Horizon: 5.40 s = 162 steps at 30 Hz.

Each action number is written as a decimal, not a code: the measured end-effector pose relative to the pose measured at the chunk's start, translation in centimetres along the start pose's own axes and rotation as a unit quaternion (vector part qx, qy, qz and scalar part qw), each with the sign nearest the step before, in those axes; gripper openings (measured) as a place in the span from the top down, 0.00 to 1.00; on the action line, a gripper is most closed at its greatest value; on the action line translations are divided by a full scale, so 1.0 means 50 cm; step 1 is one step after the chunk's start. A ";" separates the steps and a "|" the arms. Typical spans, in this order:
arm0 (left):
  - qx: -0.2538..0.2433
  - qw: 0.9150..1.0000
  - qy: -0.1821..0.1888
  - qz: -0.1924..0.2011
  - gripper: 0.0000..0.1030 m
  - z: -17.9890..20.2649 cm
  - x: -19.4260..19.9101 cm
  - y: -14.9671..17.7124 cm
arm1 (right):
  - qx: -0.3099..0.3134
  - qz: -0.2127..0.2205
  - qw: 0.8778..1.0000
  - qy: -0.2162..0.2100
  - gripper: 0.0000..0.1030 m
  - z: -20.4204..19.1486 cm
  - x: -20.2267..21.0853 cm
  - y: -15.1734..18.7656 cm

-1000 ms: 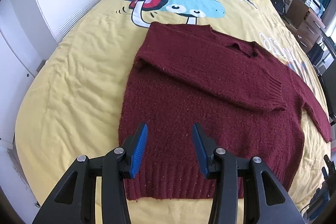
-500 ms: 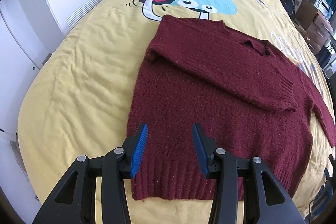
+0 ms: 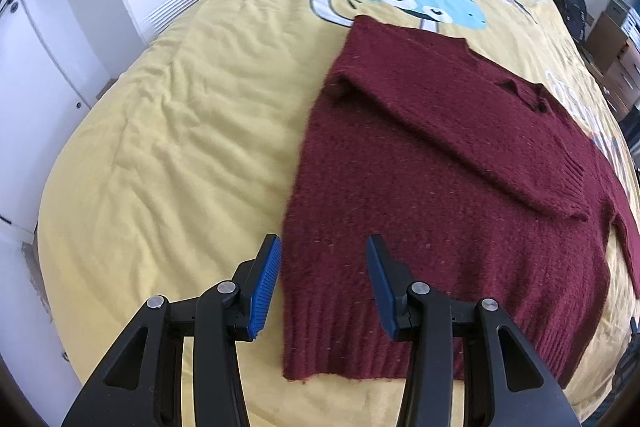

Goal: Fold small clothes
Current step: 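Move the right gripper down to the cuff of the other sleeve, then close the right gripper on the sleeve cuff, then lift the sleeve with the right gripper and carry it across the sweater body, then lower the sleeve onto the folded sleeve and open the right gripper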

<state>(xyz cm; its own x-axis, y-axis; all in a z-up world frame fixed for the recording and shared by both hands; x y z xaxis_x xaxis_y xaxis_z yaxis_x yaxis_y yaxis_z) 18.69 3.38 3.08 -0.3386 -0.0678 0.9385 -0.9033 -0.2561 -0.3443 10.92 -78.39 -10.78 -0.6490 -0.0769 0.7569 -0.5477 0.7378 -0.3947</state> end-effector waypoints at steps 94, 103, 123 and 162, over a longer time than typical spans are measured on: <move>0.161 0.986 0.035 0.010 0.62 -0.471 -0.049 0.087 | 0.485 -0.184 0.854 0.042 0.45 -0.804 -0.286 0.466; 0.160 0.987 0.028 0.003 0.62 -0.472 -0.058 0.089 | 0.431 -0.177 0.884 0.037 0.87 -0.802 -0.298 0.409; 0.175 0.983 0.044 0.022 0.62 -0.509 -0.032 0.079 | 0.383 -0.160 0.895 -0.161 0.91 -1.113 -0.156 0.487; 0.129 0.990 0.048 0.042 0.62 -0.443 0.030 0.059 | 0.487 -0.216 0.829 -0.169 0.59 -1.145 -0.145 0.858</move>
<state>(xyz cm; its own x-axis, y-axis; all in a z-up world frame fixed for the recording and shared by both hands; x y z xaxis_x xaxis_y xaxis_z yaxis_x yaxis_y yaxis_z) 9.67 23.90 2.92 -0.4447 -0.0112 0.8956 -0.7775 -0.4916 -0.3922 22.36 -7.81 -3.38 -0.3016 -0.4979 0.8131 -0.8272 -0.2875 -0.4828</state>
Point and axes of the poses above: each gripper's, at about its wrist camera, not at the fingertips, and x roughly against the way its jaws point, z to its right, y to its underside, the point moved 5 cm from there along -x, roughly the way its jaws point, and after that the axes turned 4 degrees about -z, right-handed, at the moved point
